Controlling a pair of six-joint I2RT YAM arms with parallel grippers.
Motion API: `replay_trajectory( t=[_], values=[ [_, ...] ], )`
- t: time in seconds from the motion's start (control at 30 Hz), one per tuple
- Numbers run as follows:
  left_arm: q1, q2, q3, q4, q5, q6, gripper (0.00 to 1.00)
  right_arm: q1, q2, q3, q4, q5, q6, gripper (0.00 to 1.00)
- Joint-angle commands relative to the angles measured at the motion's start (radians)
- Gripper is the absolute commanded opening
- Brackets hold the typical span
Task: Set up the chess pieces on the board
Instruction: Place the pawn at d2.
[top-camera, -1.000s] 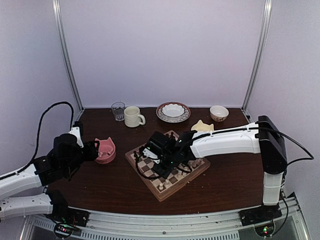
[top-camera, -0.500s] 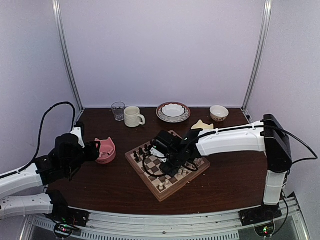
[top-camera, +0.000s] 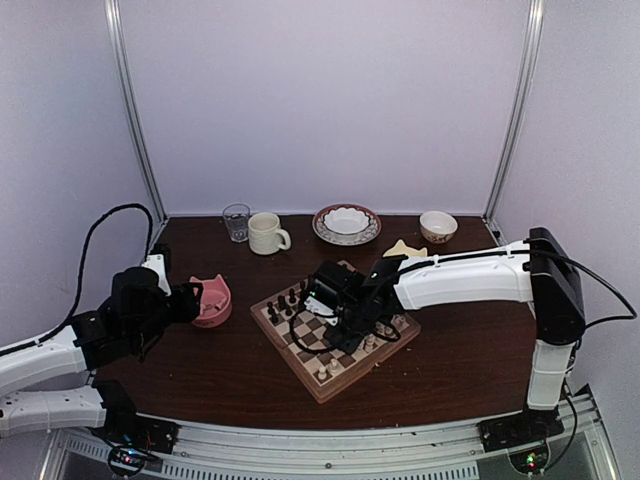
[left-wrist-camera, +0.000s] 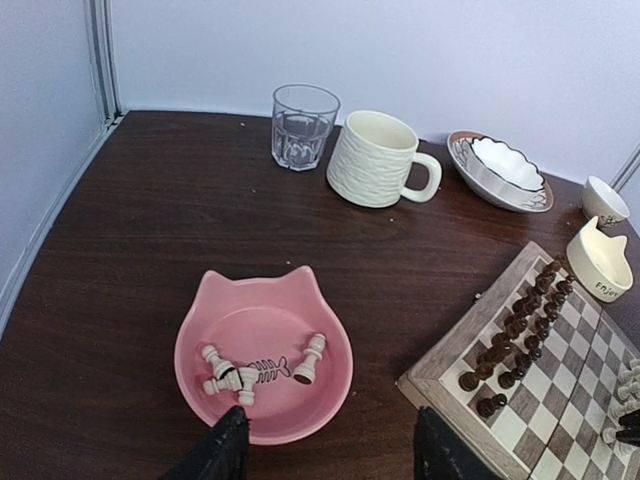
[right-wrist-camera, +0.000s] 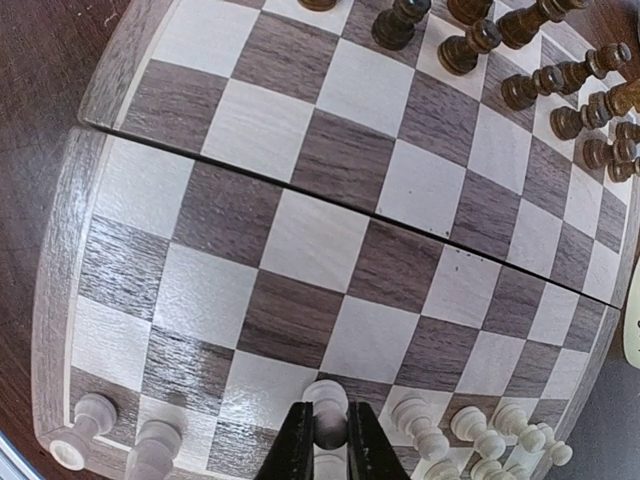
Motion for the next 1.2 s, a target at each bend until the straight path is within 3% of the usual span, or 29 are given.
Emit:
replay_trajectory(
  t=[0.0, 0.9, 1.03, 1.17],
  values=[
    [0.005, 0.004, 0.003, 0.049, 0.02, 0.007, 0.57, -0.006, -0.037, 0.002, -0.036, -0.008, -0.003, 0.13],
    [0.005, 0.024, 0.017, 0.042, 0.045, 0.017, 0.57, -0.02, -0.037, -0.006, -0.041, -0.001, -0.006, 0.14],
    [0.005, 0.026, 0.017, 0.042, 0.047, 0.02, 0.57, -0.02, -0.041, -0.009, -0.039, 0.0, -0.007, 0.29],
    [0.005, 0.03, 0.019, 0.043, 0.046, 0.02, 0.57, -0.021, -0.062, -0.021, -0.027, 0.003, -0.005, 0.35]
  ],
)
